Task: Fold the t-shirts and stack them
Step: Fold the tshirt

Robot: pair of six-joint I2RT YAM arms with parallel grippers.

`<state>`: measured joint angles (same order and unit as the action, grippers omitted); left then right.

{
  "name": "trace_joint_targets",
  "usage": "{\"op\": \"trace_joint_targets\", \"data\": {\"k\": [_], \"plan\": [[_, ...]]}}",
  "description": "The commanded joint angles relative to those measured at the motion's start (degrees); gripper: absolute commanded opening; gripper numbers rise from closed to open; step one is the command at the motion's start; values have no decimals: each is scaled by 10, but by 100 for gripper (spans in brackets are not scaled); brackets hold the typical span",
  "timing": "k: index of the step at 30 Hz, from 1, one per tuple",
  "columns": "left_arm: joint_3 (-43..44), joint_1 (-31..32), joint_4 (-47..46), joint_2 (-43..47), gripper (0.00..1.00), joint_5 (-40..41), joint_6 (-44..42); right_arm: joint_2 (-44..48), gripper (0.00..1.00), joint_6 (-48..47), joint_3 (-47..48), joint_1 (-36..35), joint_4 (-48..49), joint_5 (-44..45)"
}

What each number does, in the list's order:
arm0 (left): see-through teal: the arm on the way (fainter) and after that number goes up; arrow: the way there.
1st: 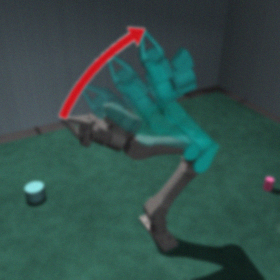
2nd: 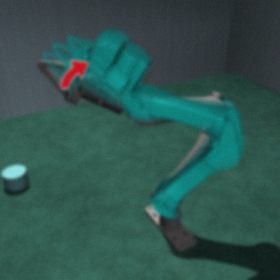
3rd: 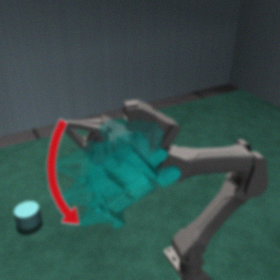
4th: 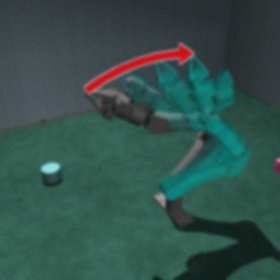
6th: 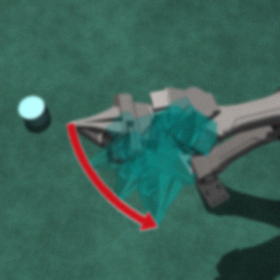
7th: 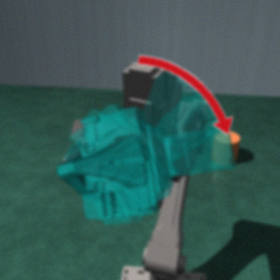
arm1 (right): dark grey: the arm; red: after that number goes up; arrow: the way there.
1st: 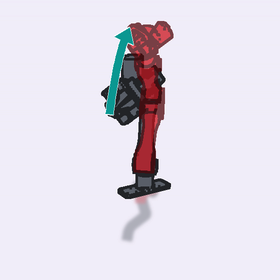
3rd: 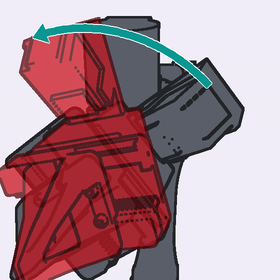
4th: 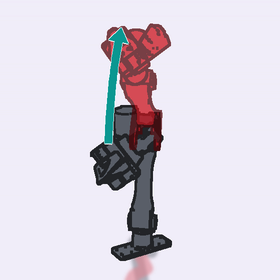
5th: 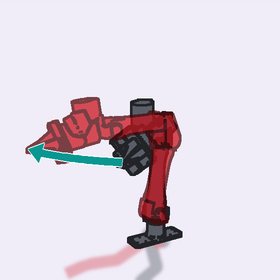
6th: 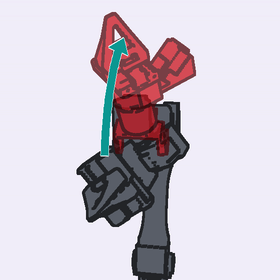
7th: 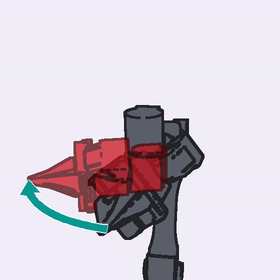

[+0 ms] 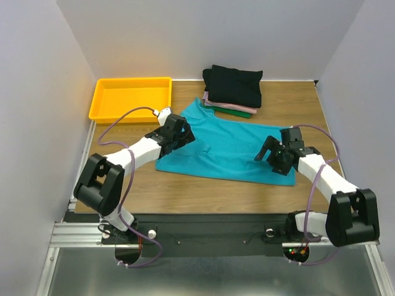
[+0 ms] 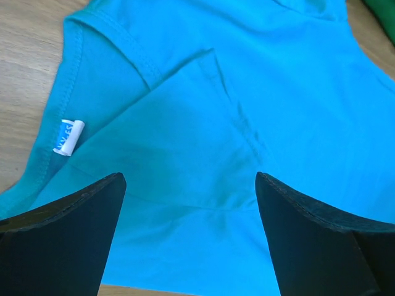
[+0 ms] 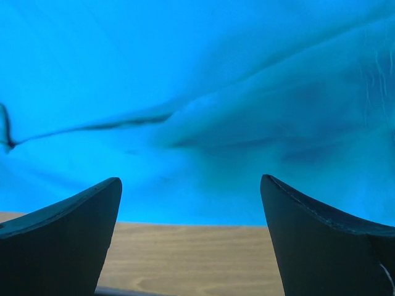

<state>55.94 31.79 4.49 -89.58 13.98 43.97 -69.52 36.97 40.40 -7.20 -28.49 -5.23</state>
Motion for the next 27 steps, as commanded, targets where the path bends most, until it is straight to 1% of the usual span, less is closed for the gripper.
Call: {"op": "trace_joint_targets", "data": {"k": [1, 3, 7, 10, 13, 14, 17, 20, 24, 26, 27], "plan": [[4, 0, -37, -13, 98, -13, -5, -35, 100, -13, 14, 1, 79, -21], [14, 0, -31, -22, 98, 2, -5, -62, 100, -13, 19, 1, 102, -3], [19, -1, -33, -43, 98, 7, -8, -102, 100, -4, 36, 2, 142, 49], [18, -6, -34, -59, 98, 7, -7, -139, 100, 10, 63, 2, 148, 115], [17, -12, -33, -67, 98, 7, -4, -149, 100, 20, 83, 3, 150, 151], [17, -13, -33, -67, 98, 10, -4, -149, 100, 22, 92, 2, 150, 185], [20, -14, -34, -69, 98, 13, -5, -145, 100, 27, 97, 3, 149, 224], [25, -14, -31, -70, 98, 17, -5, -126, 100, 24, 90, 3, 147, 201], [41, -14, -34, -72, 98, 16, -12, -85, 100, 6, 65, 3, 146, 99], [40, -14, -37, -71, 98, 14, -12, -58, 100, 2, 40, 3, 142, 85], [37, -14, -39, -71, 98, 17, -10, -28, 100, 4, 30, 3, 141, 87]]}}
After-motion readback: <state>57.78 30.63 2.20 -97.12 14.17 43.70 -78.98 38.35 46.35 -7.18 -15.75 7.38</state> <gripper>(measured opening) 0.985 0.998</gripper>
